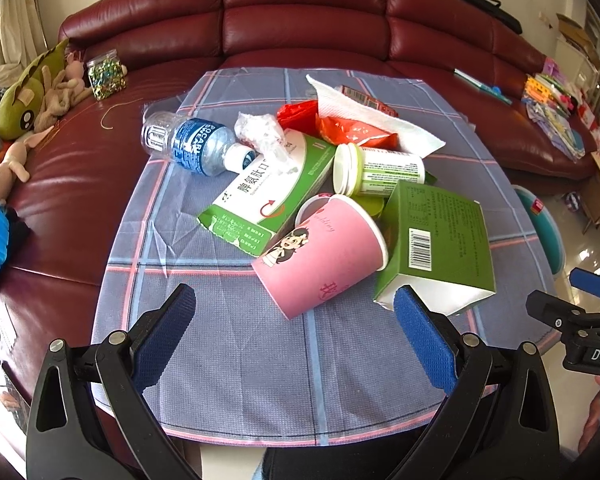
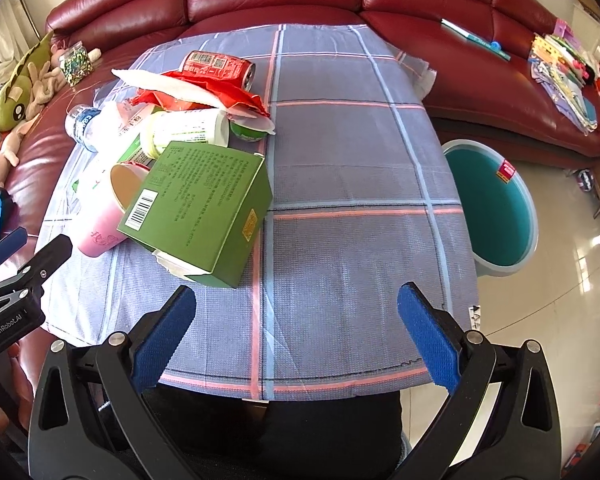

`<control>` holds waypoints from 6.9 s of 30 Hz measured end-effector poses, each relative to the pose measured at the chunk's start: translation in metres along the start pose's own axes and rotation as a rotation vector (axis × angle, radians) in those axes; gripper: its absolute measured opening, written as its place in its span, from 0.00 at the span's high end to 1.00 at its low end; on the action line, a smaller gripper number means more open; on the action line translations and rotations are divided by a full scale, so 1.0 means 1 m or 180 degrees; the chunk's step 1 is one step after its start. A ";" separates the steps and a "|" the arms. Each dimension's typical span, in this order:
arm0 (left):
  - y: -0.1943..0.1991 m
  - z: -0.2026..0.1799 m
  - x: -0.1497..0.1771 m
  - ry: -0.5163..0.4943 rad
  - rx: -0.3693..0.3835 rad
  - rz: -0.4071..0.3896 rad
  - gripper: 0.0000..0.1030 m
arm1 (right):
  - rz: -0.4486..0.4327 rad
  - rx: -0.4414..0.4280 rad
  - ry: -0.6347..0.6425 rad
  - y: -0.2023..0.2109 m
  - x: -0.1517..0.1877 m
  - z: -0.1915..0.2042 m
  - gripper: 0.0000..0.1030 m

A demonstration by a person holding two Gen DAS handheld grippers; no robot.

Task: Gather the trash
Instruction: 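Grasp the pink paper cup with the left tool while the right tool grasps the green box, then carry the cup and box over the bin and open both tools to drop them, then grasp the plastic bag with the left tool while the right tool grasps the white tissue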

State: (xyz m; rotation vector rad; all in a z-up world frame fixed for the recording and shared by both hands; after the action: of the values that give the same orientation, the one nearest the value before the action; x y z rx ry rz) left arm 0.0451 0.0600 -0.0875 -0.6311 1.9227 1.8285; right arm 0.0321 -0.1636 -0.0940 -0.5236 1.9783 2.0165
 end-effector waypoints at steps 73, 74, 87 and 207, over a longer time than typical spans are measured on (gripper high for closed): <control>-0.032 -0.089 -0.004 -0.0801 0.0714 0.0379 0.43 | -0.0329 -0.0405 -0.0697 -0.017 -0.027 -0.087 0.96; -0.028 -0.094 -0.006 -0.0836 0.0732 0.0362 0.43 | -0.0358 -0.0397 -0.0728 -0.013 -0.028 -0.093 0.96; -0.018 -0.232 -0.047 -0.1355 0.1277 0.0298 0.42 | -0.0785 0.0214 -0.1414 0.051 -0.024 -0.243 0.96; -0.092 0.076 -0.093 0.0549 0.0408 0.0445 0.04 | 0.0044 -0.0154 0.1076 -0.086 -0.169 0.116 0.47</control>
State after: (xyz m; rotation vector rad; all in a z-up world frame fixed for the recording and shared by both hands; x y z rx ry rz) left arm 0.1734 0.1368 -0.1124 -0.6444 2.2283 1.7642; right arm 0.2133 -0.0346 -0.0977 -0.9175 2.1238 2.1015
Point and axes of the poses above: each gripper's, at about its wrist camera, not at the fingertips, and y roughly against the way its jaws point, z to its left, x to its underside, the point moved 6 cm from there along -y, roughly the way its jaws point, and after that the axes turned 3 degrees about y, right-handed, at the moved point
